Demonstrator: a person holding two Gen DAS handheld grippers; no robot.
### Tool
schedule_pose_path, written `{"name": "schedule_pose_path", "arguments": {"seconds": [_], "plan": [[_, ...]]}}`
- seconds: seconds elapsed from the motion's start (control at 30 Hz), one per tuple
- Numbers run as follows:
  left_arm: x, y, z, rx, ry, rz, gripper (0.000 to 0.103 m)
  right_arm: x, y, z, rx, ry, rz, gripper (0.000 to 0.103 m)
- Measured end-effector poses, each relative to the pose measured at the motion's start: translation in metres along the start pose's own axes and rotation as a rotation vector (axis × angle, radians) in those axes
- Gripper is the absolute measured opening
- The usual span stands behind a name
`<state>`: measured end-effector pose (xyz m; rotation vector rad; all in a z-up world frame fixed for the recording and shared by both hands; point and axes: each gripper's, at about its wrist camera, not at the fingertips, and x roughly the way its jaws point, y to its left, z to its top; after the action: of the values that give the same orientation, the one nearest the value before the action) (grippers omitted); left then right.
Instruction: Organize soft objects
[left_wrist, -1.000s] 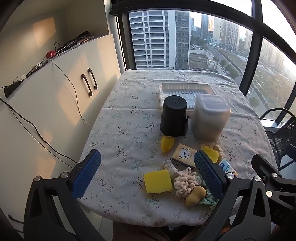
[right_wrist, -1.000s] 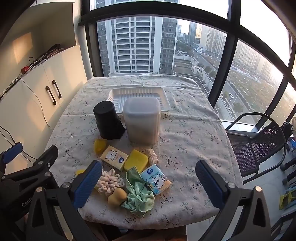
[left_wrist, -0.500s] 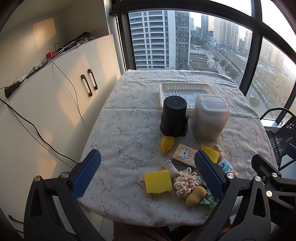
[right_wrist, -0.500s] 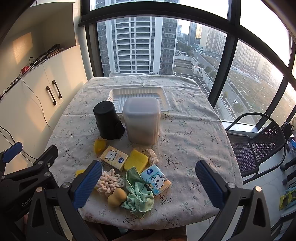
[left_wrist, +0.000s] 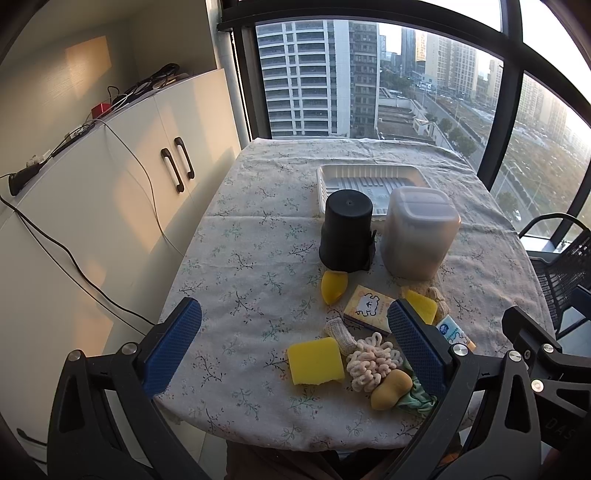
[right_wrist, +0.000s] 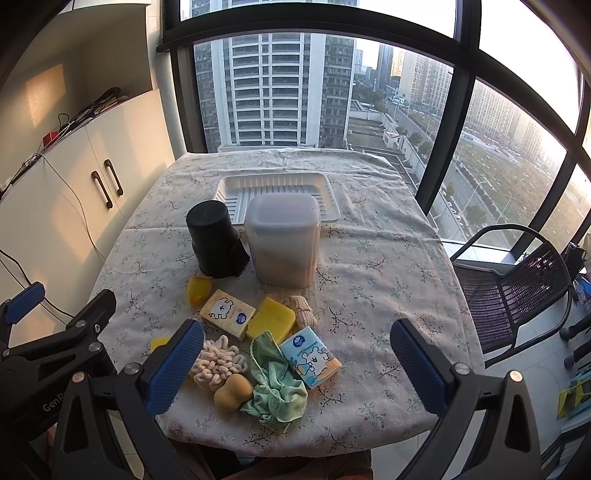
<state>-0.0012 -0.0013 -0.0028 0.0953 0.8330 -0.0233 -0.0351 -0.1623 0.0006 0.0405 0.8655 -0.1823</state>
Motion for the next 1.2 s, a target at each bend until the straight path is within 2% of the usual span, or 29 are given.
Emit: {"name": "schedule_pose_path", "arguments": {"seconds": [1.2], "plan": [[-0.0042,0.0000,0.0014,0.002,-0.004,0.004,0.102,0.0006,0.0012,-0.0016,-0.005,-0.003,-0.001,0.103]]}}
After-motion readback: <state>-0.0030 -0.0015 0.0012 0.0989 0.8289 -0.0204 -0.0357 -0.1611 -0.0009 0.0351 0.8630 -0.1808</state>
